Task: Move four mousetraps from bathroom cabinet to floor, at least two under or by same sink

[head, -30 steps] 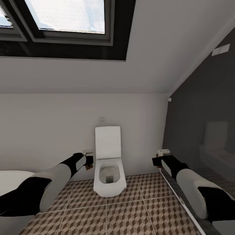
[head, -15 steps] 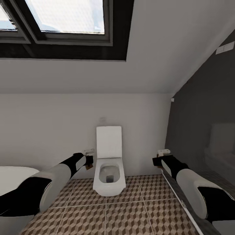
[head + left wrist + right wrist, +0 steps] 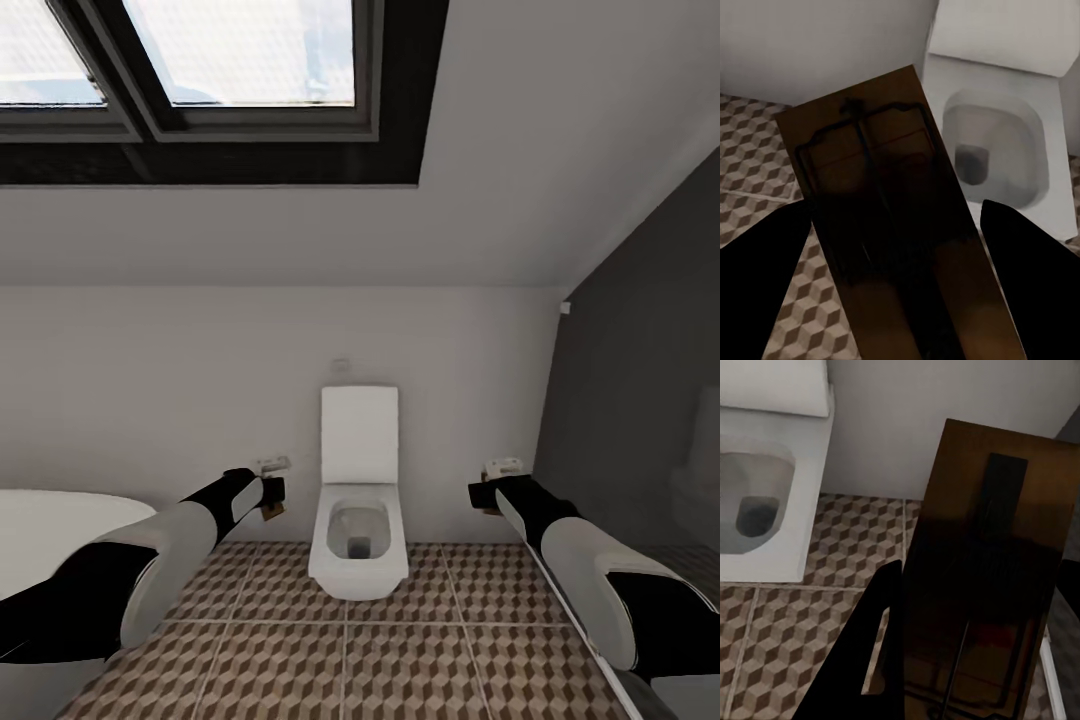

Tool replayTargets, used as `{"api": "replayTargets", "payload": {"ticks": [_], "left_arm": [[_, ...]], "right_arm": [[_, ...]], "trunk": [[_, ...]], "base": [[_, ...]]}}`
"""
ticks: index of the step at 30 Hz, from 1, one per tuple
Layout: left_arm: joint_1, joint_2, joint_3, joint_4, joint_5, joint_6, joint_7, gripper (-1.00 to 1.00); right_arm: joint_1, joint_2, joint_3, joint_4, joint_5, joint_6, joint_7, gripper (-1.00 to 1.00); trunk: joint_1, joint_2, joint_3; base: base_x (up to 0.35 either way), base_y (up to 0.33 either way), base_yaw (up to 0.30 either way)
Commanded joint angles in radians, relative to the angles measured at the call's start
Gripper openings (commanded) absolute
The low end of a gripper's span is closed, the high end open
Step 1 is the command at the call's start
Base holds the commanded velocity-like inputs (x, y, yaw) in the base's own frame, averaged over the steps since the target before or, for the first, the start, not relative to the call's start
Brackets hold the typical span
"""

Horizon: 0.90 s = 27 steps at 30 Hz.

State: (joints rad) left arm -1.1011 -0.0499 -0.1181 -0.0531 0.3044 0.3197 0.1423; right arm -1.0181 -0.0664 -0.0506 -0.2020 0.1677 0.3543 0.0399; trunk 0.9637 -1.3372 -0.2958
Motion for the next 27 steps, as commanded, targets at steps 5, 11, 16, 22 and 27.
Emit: {"api": "replayTargets", "payload": {"ticks": [5, 11, 16, 22, 27], "left_arm": [[0.000, 0.007, -0.009, 0.002, 0.012, 0.006, 0.004, -1.00], [0.000, 0.012, -0.009, 0.010, 0.013, 0.006, 0.004, -1.00], [0.000, 0.013, -0.009, 0.011, 0.012, 0.006, 0.003, -1.00], [0.000, 0.013, -0.009, 0.012, 0.012, 0.006, 0.003, -1.00], [0.000, 0.012, -0.009, 0.012, 0.008, 0.005, 0.003, -1.00]], "right_arm": [[0.000, 0.000, -0.006, -0.002, 0.009, 0.006, 0.006, -1.00], [0.000, 0.000, -0.006, -0.002, 0.009, 0.005, 0.006, -1.00], [0.000, -0.001, -0.006, -0.002, 0.009, 0.005, 0.006, -1.00], [0.000, -0.002, -0.006, -0.002, 0.010, 0.005, 0.006, -1.00], [0.000, -0.003, -0.006, -0.002, 0.011, 0.005, 0.006, -1.00]], "trunk": [[0.000, -0.001, -0.001], [0.000, -0.001, -0.001], [0.000, -0.001, -0.001], [0.000, -0.001, -0.001], [0.000, -0.001, -0.001]], "base": [[0.078, 0.080, 0.014], [0.215, 0.220, 0.002], [0.257, 0.237, 0.000], [0.266, 0.237, 0.000], [0.248, 0.193, 0.000]]}}
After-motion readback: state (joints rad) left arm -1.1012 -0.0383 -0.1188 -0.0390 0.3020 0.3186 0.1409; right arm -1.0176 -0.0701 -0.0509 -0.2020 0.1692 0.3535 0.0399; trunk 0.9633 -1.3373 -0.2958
